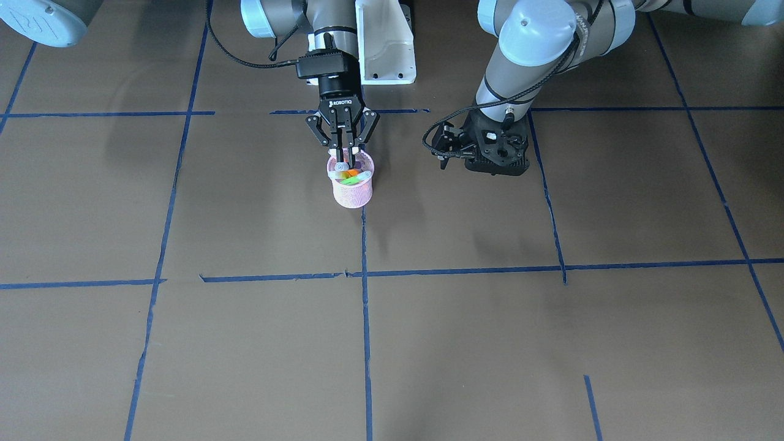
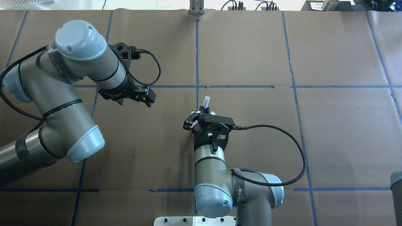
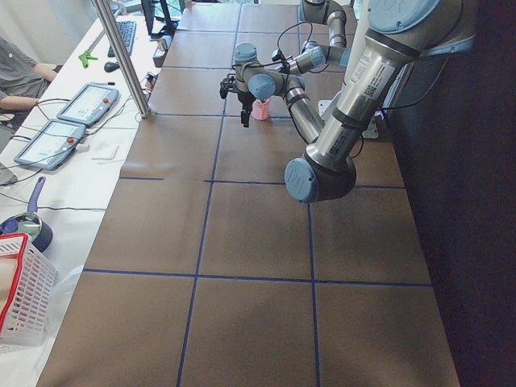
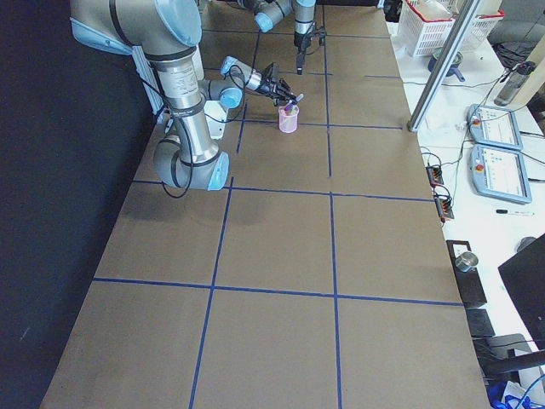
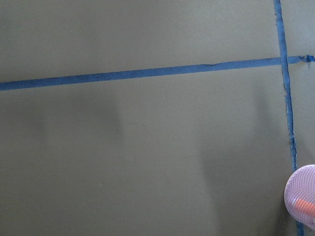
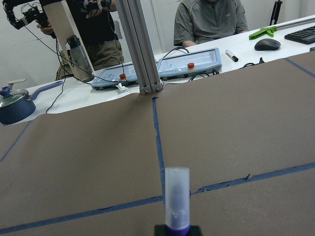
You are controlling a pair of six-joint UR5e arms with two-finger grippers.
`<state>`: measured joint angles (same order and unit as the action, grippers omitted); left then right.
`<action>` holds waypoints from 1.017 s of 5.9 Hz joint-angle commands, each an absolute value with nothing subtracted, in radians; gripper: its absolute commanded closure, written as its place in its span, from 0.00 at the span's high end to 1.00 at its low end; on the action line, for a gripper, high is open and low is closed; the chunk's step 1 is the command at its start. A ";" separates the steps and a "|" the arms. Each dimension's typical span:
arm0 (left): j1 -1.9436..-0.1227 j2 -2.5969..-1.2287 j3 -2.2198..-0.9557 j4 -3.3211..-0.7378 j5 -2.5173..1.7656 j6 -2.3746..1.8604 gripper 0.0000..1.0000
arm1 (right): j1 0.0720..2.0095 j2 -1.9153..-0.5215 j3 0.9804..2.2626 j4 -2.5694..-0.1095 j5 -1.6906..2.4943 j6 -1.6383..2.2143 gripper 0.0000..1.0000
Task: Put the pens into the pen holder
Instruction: 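Lower the purple marker into the pink cup with the right gripper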
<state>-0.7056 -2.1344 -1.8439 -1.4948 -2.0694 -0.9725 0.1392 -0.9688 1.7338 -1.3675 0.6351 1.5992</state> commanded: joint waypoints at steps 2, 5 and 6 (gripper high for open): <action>-0.706 -2.135 -1.844 -1.496 -2.069 -0.974 1.00 | 0.137 -0.968 1.733 -1.368 0.634 1.600 0.99; -0.706 -2.135 -1.844 -1.499 -2.069 -0.976 1.00 | 0.152 -0.927 1.750 -1.379 0.678 1.589 1.00; -0.706 -2.135 -1.848 -1.496 -2.069 -0.979 1.00 | 0.187 -0.928 1.803 -1.393 0.798 1.582 1.00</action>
